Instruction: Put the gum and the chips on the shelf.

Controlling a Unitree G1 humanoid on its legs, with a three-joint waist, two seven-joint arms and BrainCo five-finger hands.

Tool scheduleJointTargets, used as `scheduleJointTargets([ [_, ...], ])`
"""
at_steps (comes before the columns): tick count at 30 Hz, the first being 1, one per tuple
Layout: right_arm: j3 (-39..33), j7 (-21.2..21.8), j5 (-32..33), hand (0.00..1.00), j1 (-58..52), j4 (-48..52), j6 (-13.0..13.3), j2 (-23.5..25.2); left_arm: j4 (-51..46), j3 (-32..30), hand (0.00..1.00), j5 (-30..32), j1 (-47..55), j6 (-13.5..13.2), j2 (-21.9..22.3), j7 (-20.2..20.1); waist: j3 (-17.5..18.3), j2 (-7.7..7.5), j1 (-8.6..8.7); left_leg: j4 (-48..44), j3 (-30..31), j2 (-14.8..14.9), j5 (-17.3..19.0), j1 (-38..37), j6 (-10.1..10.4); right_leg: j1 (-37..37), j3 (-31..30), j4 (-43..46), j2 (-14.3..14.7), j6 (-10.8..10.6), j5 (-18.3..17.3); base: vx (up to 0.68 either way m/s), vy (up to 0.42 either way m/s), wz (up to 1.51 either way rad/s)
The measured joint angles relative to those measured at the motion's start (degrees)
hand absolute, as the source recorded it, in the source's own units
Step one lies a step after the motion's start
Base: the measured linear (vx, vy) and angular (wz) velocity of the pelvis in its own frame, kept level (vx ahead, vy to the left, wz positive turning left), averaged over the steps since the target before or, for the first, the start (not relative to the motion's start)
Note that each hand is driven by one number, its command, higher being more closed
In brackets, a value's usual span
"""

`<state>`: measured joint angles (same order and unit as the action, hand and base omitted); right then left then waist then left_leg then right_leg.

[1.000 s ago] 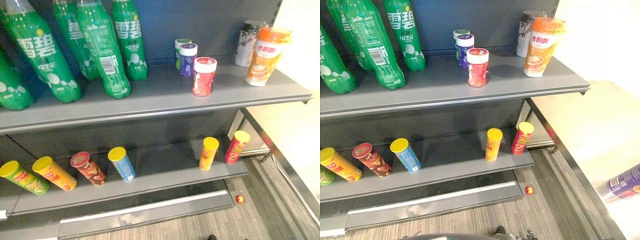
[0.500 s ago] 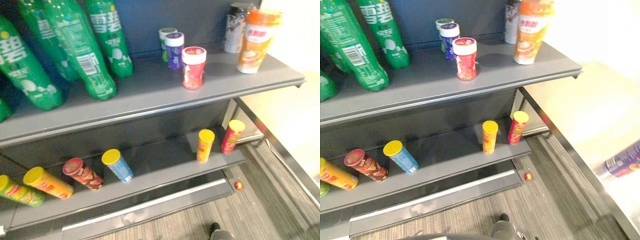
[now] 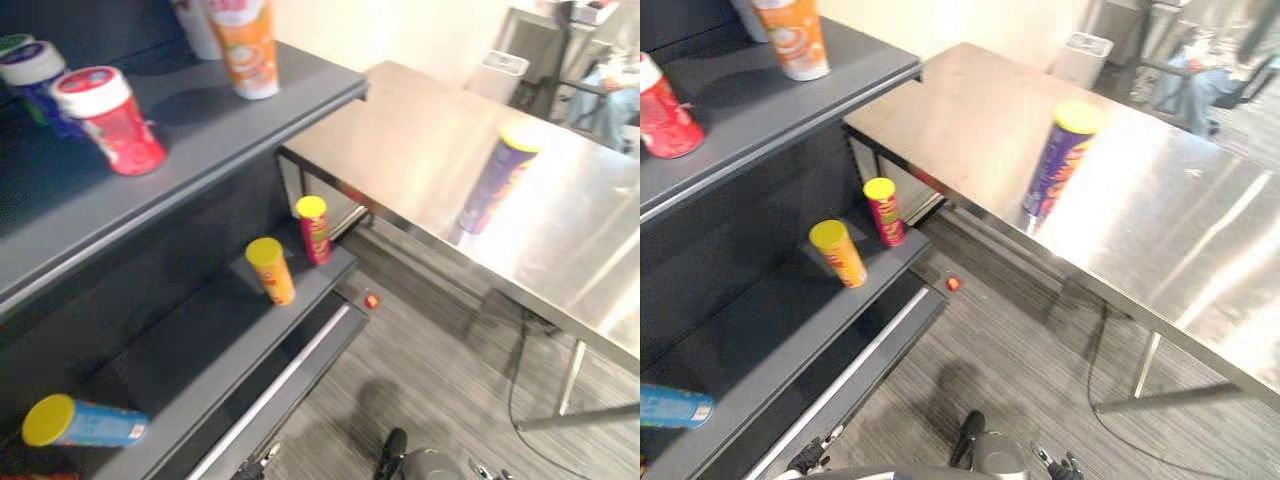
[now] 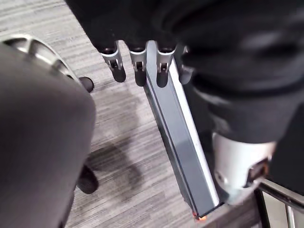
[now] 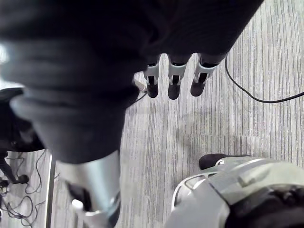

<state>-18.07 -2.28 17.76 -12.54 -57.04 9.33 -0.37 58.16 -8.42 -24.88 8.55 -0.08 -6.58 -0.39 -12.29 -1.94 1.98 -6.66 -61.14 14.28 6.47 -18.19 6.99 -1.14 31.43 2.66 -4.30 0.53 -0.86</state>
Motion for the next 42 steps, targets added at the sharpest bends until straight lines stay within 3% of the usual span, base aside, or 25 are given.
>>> scheduleJointTargets([
  [3,0.65,-0.18,0.03,0.00,-0.15,0.55,0.12,0.59,-0.49,-0.93,0.00,-1.37,0.23,0.92,0.05,0.03,0.23,-0.53,1.22,-2.93,-3.11,3.50,2.19,0.16,2.62,-0.42,3.23,0.01,1.46,0.18,-0.07,-0.13,-0.054,-0.38],
  [4,0.64,-0.25,0.04,0.00,-0.23,0.61,0.09,1.01,-0.53,-1.16,0.00,-1.37,0.13,1.08,0.02,0.07,0.29,-1.09,1.22,-4.49,-2.72,4.00,2.19,0.09,2.61,-0.89,3.01,0.60,1.62,0.63,-0.37,-0.12,-0.076,-0.36],
  [7,0.63,-1.01,0.16,0.00,-0.38,0.87,-0.47,0.82,-1.29,-1.11,0.00,-1.94,0.07,1.29,0.30,0.16,0.30,-0.84,1.70,-12.32,0.90,7.26,1.10,1.55,1.02,-1.73,0.99,2.23,2.09,2.66,-1.76,-0.06,-0.087,-0.37],
  [9,0.86,-1.49,0.19,0.00,0.03,0.94,-0.65,0.23,-2.06,-0.90,0.00,-1.96,0.11,0.39,0.57,0.11,0.23,-0.64,2.48,-20.14,9.75,9.02,-0.32,5.58,-1.42,-1.62,-2.29,1.92,2.03,3.02,-2.00,-0.01,-0.080,-0.51],
  [10,1.16,-1.52,0.13,0.00,0.23,0.85,-0.73,-0.29,-2.28,-0.81,0.00,-1.97,0.10,0.29,1.02,0.13,0.24,-0.40,2.52,-20.10,13.09,7.83,0.28,6.43,-1.07,-1.62,-3.65,1.56,2.10,2.59,-1.68,0.00,-0.034,-0.78],
  [11,1.67,-1.58,0.10,0.00,0.62,0.69,-1.14,-1.39,-2.34,-0.55,0.00,-2.08,0.16,0.18,2.05,0.15,0.10,-0.22,2.35,-19.01,20.14,4.47,2.17,8.00,-0.89,-1.60,-7.13,0.55,2.19,1.94,-1.22,0.02,0.003,-0.87],
  [13,3.06,-2.12,0.13,0.00,1.46,-0.18,-1.47,-2.83,-2.58,-0.18,0.00,-3.79,0.15,0.31,2.79,0.14,0.29,0.41,2.28,-16.48,28.36,-1.41,4.27,9.22,-0.87,-0.79,-12.39,-1.37,2.50,0.84,-0.50,0.04,0.018,-1.05],
  [16,5.09,-1.95,0.25,0.00,1.81,-0.16,-1.55,-3.46,-3.46,-0.19,0.00,-4.23,0.27,0.51,2.84,0.04,0.32,0.80,1.80,-10.72,34.98,-6.14,5.10,11.07,-1.37,-0.03,-17.53,-5.44,4.45,0.64,-0.37,0.01,0.016,-1.18],
  [19,6.19,-1.89,0.30,0.00,1.61,-0.47,-1.60,-3.70,-3.41,0.17,0.00,-4.21,-0.01,0.74,2.83,0.02,0.72,1.70,1.19,-4.29,41.29,-7.97,5.90,13.17,-3.27,-0.66,-19.40,-6.91,6.44,0.62,0.16,0.01,0.042,-1.11],
  [22,6.26,-2.41,0.31,0.00,0.99,-2.04,-1.59,-3.67,-3.29,0.08,0.00,-4.10,0.04,0.66,3.02,-0.03,0.94,1.98,1.01,-3.36,49.32,-8.92,6.58,14.04,-2.57,-0.41,-23.03,-6.94,8.37,-0.66,1.00,-0.03,0.089,-0.91],
  [25,6.17,-2.50,0.29,0.00,0.55,-2.04,-1.31,-4.38,-2.51,-0.64,0.00,-4.08,0.27,0.28,4.32,0.00,1.89,3.75,0.87,-1.76,49.05,-8.36,7.77,13.77,-3.55,-0.46,-27.07,-7.34,10.51,-1.43,1.48,-0.01,0.135,-0.93],
  [26,6.02,-2.53,0.30,0.00,0.24,-1.87,-0.99,-4.50,-1.36,-0.73,0.00,-4.12,0.46,0.00,4.44,-0.05,2.83,4.73,1.27,-1.25,46.08,-7.47,7.56,13.38,-4.06,-0.48,-27.46,-7.49,10.58,-0.29,2.46,0.09,0.151,-0.79],
  [27,5.56,-2.54,0.31,0.00,-0.61,-1.97,-0.99,-4.11,-1.01,-1.08,0.00,-4.09,0.24,-0.37,4.38,-0.06,2.77,3.58,1.19,-1.01,44.96,-8.11,7.60,11.97,-3.97,-0.02,-27.66,-7.83,10.29,0.38,3.11,0.11,0.184,-0.66],
  [31,4.96,-2.62,0.36,0.00,-2.98,-1.87,-0.38,-3.75,0.83,-0.89,0.00,-3.52,-0.01,-0.63,4.40,-0.71,3.82,3.85,2.04,1.01,44.27,-8.88,7.83,10.28,-3.75,0.11,-28.79,-8.29,10.55,-0.07,4.06,0.11,0.141,-0.38],
  [33,4.89,-2.66,0.35,0.00,-2.84,-1.70,-0.32,-3.70,1.23,-0.64,0.00,-3.49,-0.30,-0.67,4.27,-1.05,3.77,3.68,2.38,1.35,42.15,-8.58,8.09,8.85,-3.53,-2.91,-28.71,-2.55,10.91,0.51,3.54,0.12,0.122,-0.36],
  [34,4.81,-2.70,0.35,0.00,-2.74,-1.64,-0.32,-3.70,1.21,-0.39,0.00,-3.48,-0.33,-0.66,4.17,-1.13,3.79,3.62,2.24,1.20,40.95,-8.23,8.18,8.50,-3.52,-3.90,-28.15,-0.35,10.94,1.50,1.85,0.11,0.098,-0.51],
  [35,3.60,-2.74,0.35,0.00,-2.17,-1.38,-0.32,-3.55,1.12,0.20,0.00,-3.47,-0.34,-0.64,4.16,-1.18,3.68,4.36,2.34,0.90,38.98,-7.61,8.36,7.52,-3.45,-5.73,-23.12,4.78,9.44,1.12,-2.71,0.12,0.085,-0.50],
  [36,3.02,-2.69,0.34,0.00,-2.01,-1.20,-0.21,-2.94,0.99,0.41,0.00,-3.44,-0.38,-0.65,3.94,-1.15,3.38,3.83,2.30,0.52,37.23,-7.69,8.44,6.73,-3.31,-7.03,-18.19,8.72,7.07,0.88,-3.87,0.18,0.075,-0.65],
  [37,2.91,-2.50,0.30,0.00,-1.67,-1.23,-0.12,-2.23,1.02,0.47,0.00,-3.46,-0.46,-0.68,2.95,-1.09,2.95,2.40,2.20,-1.07,35.85,-7.98,8.78,5.66,-2.92,-7.61,-15.00,12.34,6.07,2.56,-4.05,0.16,0.042,-0.63],
  [39,3.14,-2.31,0.19,0.00,-1.55,-1.45,0.72,-1.66,1.19,0.16,0.00,-3.54,-0.39,-0.78,1.97,-1.16,2.84,1.14,1.59,-7.01,35.80,-7.78,10.00,7.17,-3.00,-6.41,-16.91,12.81,6.03,4.02,-3.02,0.15,0.003,-0.83],
  [40,3.15,-2.33,0.12,0.00,-1.25,-1.49,0.89,-1.67,1.02,0.21,0.00,-3.56,-0.46,-0.96,1.93,-1.33,2.64,0.80,1.29,-5.77,36.99,-8.17,10.57,7.03,-3.08,-5.59,-18.07,11.88,6.07,3.95,-2.98,0.10,-0.005,-0.90],
  [42,2.64,-2.42,0.21,0.00,-0.77,-2.36,1.03,-2.01,0.93,0.68,0.00,-3.56,-0.54,-0.99,2.69,-2.04,2.30,2.34,0.99,-1.54,38.20,-7.36,8.45,6.85,-3.31,-3.89,-19.28,9.81,7.57,3.55,-2.82,0.05,0.024,-0.54],
])
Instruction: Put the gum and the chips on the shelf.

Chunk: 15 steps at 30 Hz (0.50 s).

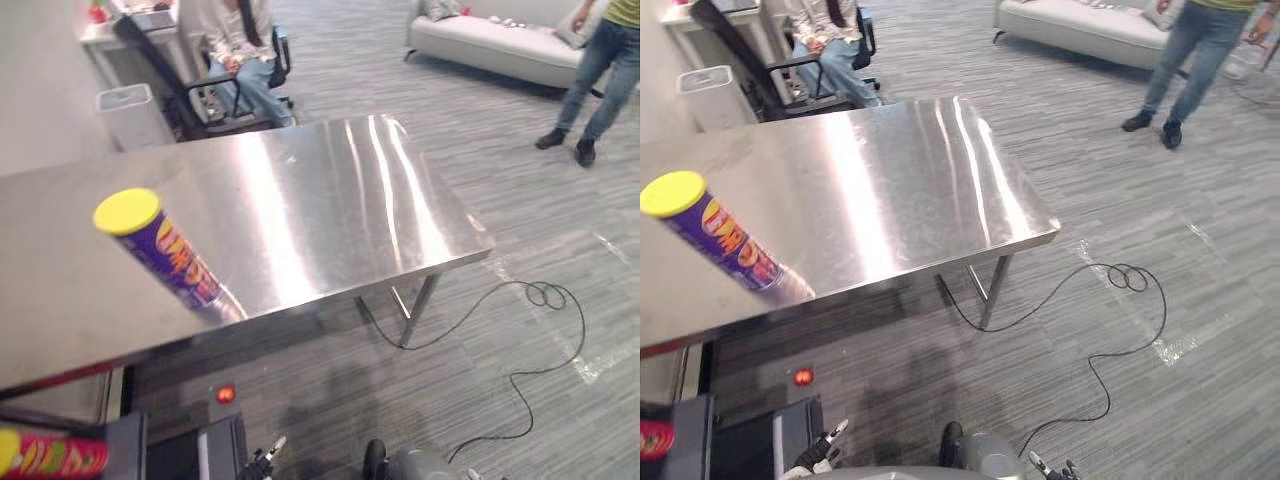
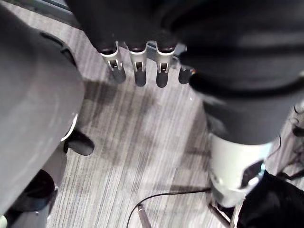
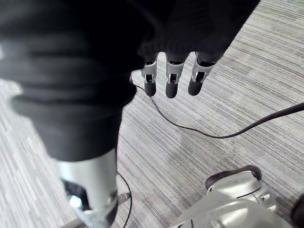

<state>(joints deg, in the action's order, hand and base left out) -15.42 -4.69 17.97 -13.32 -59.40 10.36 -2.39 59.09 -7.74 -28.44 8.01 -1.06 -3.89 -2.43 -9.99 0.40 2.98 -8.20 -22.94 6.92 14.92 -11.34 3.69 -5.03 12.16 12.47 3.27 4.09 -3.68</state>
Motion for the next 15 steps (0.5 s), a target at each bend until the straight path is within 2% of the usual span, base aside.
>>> scheduleJointTargets([
  [1,-0.09,-0.12,0.11,0.00,-0.18,0.06,0.02,-0.18,0.07,0.43,0.00,0.00,-0.08,0.20,0.37,-0.09,0.29,0.53,0.34,0.05,-0.01,0.40,-0.02,-0.03,-0.17,0.35,-0.02,-0.58,0.04,-0.81,0.22,0.05,0.078,-0.04],
  [2,-0.48,-0.14,0.10,0.00,-0.04,0.08,-0.16,-0.23,-0.13,0.82,0.00,-0.01,-0.20,0.45,0.58,-0.10,0.02,1.18,0.34,0.19,0.04,0.94,-0.15,-0.10,-0.39,-0.28,1.90,2.09,-1.44,-0.14,-2.66,0.09,0.143,0.32],
  [3,-0.94,-0.13,0.10,0.00,-0.33,-0.01,-0.62,-0.06,-0.33,0.81,0.00,-0.20,-0.23,0.64,0.48,-0.06,-0.03,0.90,-0.03,0.29,0.25,0.98,-0.11,-0.31,-0.32,-0.76,4.41,6.16,-5.50,-1.42,-4.88,0.11,0.167,0.39],
  [4,-0.97,-0.15,0.10,0.00,-0.61,-0.07,-1.41,0.30,-0.68,0.70,0.00,-0.29,0.11,1.00,-0.27,0.17,0.11,0.22,-0.64,0.33,0.36,0.85,-0.08,-0.71,-0.23,0.82,4.92,3.17,-8.53,-4.95,-2.36,0.12,0.149,0.22],
  [5,-0.92,-0.13,0.09,0.00,-0.35,-0.05,-1.71,0.48,-0.94,0.71,0.00,-0.27,0.30,1.22,-0.81,0.20,0.10,-0.24,-1.17,0.27,0.31,0.95,0.00,-0.94,-0.03,1.56,4.15,1.02,-9.19,-7.15,-1.15,0.07,0.050,0.00],
  [6,-0.32,-0.14,0.09,0.00,-0.06,-0.01,-2.03,0.51,-0.88,0.51,0.00,-0.67,0.28,1.84,-1.17,0.56,0.23,-0.50,-1.63,0.17,0.29,1.88,-0.30,-0.82,0.70,3.37,4.11,-2.22,-8.15,-7.62,-0.55,0.06,-0.088,-0.04],
  [11,1.21,-0.03,0.17,0.00,0.59,0.09,-4.38,-0.68,-1.05,0.47,0.00,-0.59,0.58,2.20,-0.39,2.41,0.29,0.18,-1.56,-0.03,2.84,4.03,-1.43,-0.15,2.57,9.23,7.22,-12.44,-4.96,-6.61,3.22,0.02,-0.113,0.24],
  [15,2.42,-0.13,0.62,0.00,0.81,0.07,-5.47,-1.84,-1.90,0.35,0.00,-0.48,0.68,2.28,0.28,3.34,0.36,1.14,-1.65,0.35,4.96,3.65,-2.89,2.20,3.36,10.41,10.52,-16.90,-4.86,-6.32,5.05,0.00,-0.019,0.41],
])
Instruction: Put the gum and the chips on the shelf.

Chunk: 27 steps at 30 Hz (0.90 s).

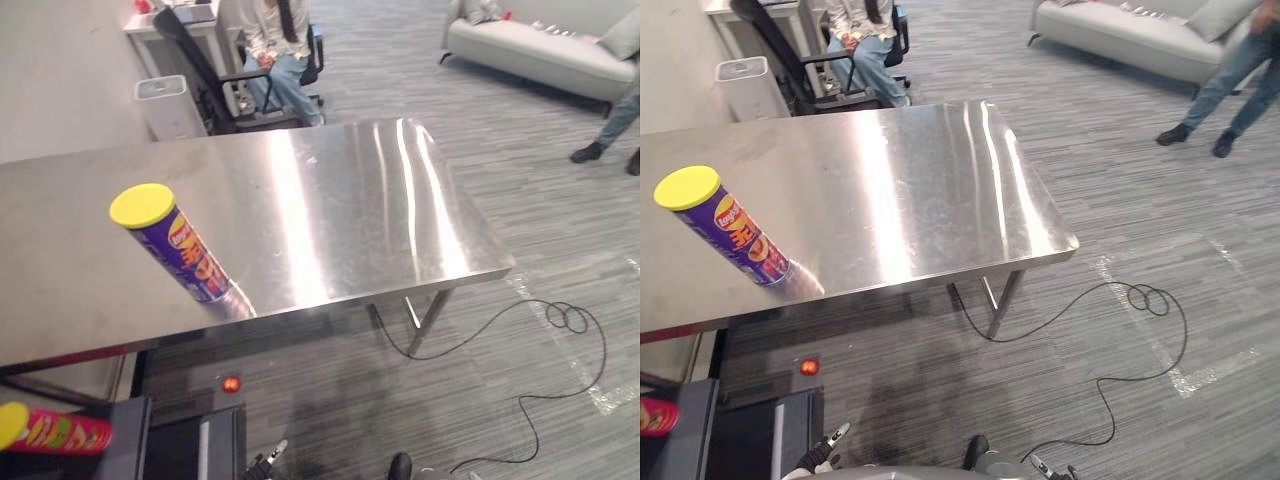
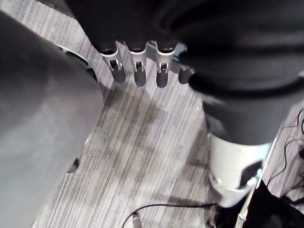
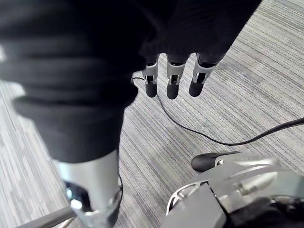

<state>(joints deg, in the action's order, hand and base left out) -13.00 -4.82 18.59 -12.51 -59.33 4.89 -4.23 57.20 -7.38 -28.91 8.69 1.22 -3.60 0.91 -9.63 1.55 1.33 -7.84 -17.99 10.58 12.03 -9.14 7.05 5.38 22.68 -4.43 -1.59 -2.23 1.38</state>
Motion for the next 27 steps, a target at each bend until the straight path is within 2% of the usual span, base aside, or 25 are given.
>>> scheduleJointTargets([
  [4,-0.15,-1.22,0.02,0.00,0.04,-0.22,0.22,0.02,-0.08,-0.93,0.00,0.06,0.22,-0.39,0.21,0.11,0.08,0.08,-0.05,3.98,0.03,-1.64,-3.67,-0.57,0.09,1.51,2.90,-1.62,-1.04,-0.01,0.48,0.00,0.035,0.37],
  [5,-2.43,-1.00,0.01,0.00,1.48,-2.23,3.39,0.87,1.56,-2.09,0.00,0.54,-0.40,-1.88,0.55,0.07,-0.59,-0.80,0.01,8.55,-0.40,-3.14,-4.51,-2.21,-0.55,1.94,4.02,-2.12,-1.96,-0.72,1.62,0.00,0.027,0.13],
  [16,-2.26,-0.40,0.63,0.00,2.63,-2.23,3.39,0.82,0.93,-2.68,0.00,1.15,-0.21,-1.88,0.84,0.53,-0.79,-0.79,-0.41,9.88,0.11,-3.60,-4.76,-2.96,-0.88,2.77,5.61,-2.09,-2.38,-0.80,1.61,0.01,0.030,0.06],
  [23,-3.39,-0.09,6.97,0.00,3.32,-2.12,2.93,1.20,-0.31,-3.58,0.00,5.11,0.00,-1.84,0.62,1.13,-0.72,-0.92,-0.59,10.58,-0.37,-4.29,-4.58,-3.99,-1.28,2.86,4.81,-2.11,-2.83,-1.29,1.93,0.01,0.059,-0.06],
  [27,-7.55,-2.48,9.58,0.00,3.18,-2.25,3.08,2.36,-0.22,-4.00,0.00,5.53,-0.02,-1.91,0.46,0.76,-0.79,-1.12,-0.77,10.25,-1.86,-4.36,-4.33,-4.40,-1.42,2.79,3.34,-2.09,-2.83,-1.45,2.07,0.00,0.043,-0.15],
])
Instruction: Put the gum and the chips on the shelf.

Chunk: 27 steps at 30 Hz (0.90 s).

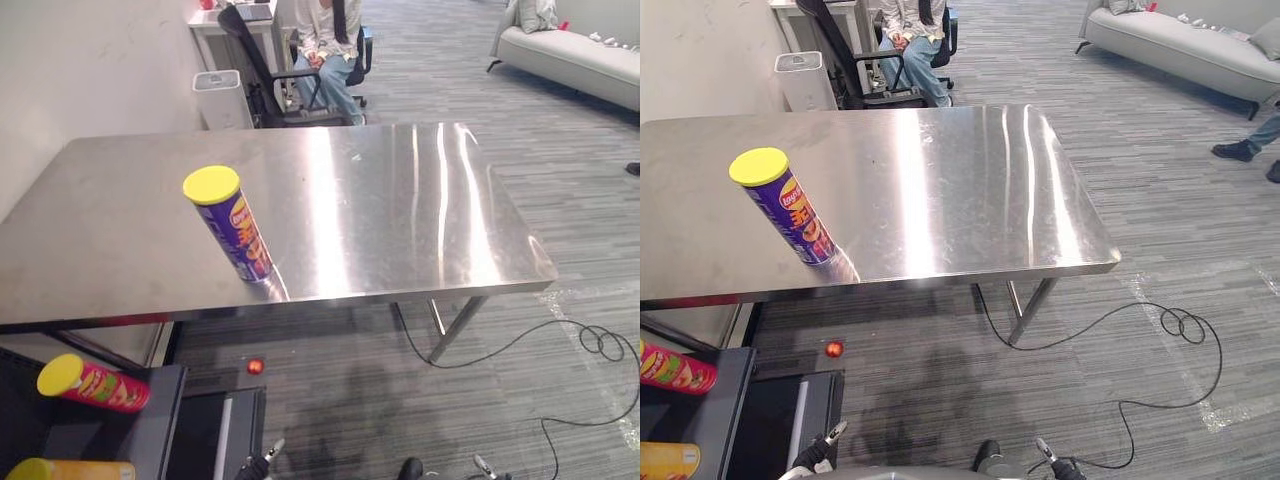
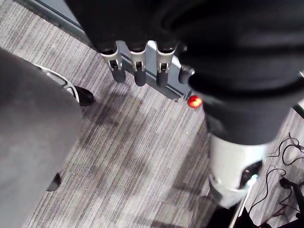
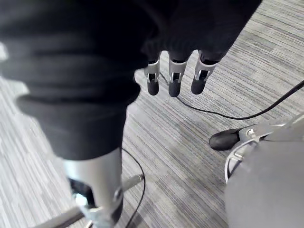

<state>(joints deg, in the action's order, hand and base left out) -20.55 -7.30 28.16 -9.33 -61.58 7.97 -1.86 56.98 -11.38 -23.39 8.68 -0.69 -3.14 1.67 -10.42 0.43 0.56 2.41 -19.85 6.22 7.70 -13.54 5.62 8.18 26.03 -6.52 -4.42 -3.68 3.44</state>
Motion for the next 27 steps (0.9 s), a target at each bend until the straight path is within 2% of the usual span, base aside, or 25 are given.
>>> scheduleJointTargets([
  [5,-7.52,-5.49,6.33,0.00,-0.97,0.04,0.88,0.15,0.09,-1.53,0.00,2.16,0.00,0.05,-0.15,-0.35,0.03,-0.17,0.36,-0.21,-0.59,0.00,0.26,-0.35,-0.12,0.05,-0.86,0.02,0.01,-0.05,0.04,-0.02,0.025,-0.08],
  [10,-22.98,-10.71,12.45,0.00,-1.64,4.29,2.95,-0.74,0.04,-5.37,0.00,4.15,1.50,0.89,-0.23,-0.83,0.26,-0.43,0.62,0.32,-2.33,0.16,0.30,-1.00,-0.08,-0.08,-1.74,0.29,0.27,-0.07,0.06,-0.02,0.015,-0.10],
  [13,-29.56,-11.45,13.43,0.00,-1.69,9.70,5.08,-2.86,0.02,-7.71,0.00,4.40,3.45,0.91,0.01,-0.85,0.98,-0.45,0.61,0.52,-3.93,0.31,0.66,-1.52,-0.03,-0.34,-2.89,0.31,0.55,-0.08,0.06,-0.01,0.017,-0.22],
  [16,-33.18,-13.04,13.60,0.00,-1.61,17.45,6.92,-4.91,-0.03,-8.46,0.00,4.39,4.23,0.92,0.54,-0.87,2.32,-0.37,0.65,0.75,-4.77,0.26,0.80,-1.36,0.00,-0.94,-3.35,0.32,0.58,-0.10,0.06,0.01,0.018,-0.13],
  [20,-33.26,-15.80,14.65,0.00,-0.33,29.27,9.67,-6.84,-1.39,-8.56,0.00,4.37,4.55,0.93,0.79,-0.81,3.31,-0.16,0.78,0.97,-5.57,0.27,0.80,-1.37,0.01,-1.21,-3.81,0.33,0.65,-0.12,0.04,0.00,0.006,-0.04],
  [27,-33.36,-17.07,14.56,0.00,4.51,41.27,14.38,-8.62,-2.93,-7.89,0.00,4.34,5.33,1.57,0.80,-0.71,3.91,0.13,0.84,0.53,-6.32,0.31,0.88,-0.67,0.14,-2.13,-4.24,0.73,0.60,-0.12,0.03,-0.01,0.000,-0.03],
])
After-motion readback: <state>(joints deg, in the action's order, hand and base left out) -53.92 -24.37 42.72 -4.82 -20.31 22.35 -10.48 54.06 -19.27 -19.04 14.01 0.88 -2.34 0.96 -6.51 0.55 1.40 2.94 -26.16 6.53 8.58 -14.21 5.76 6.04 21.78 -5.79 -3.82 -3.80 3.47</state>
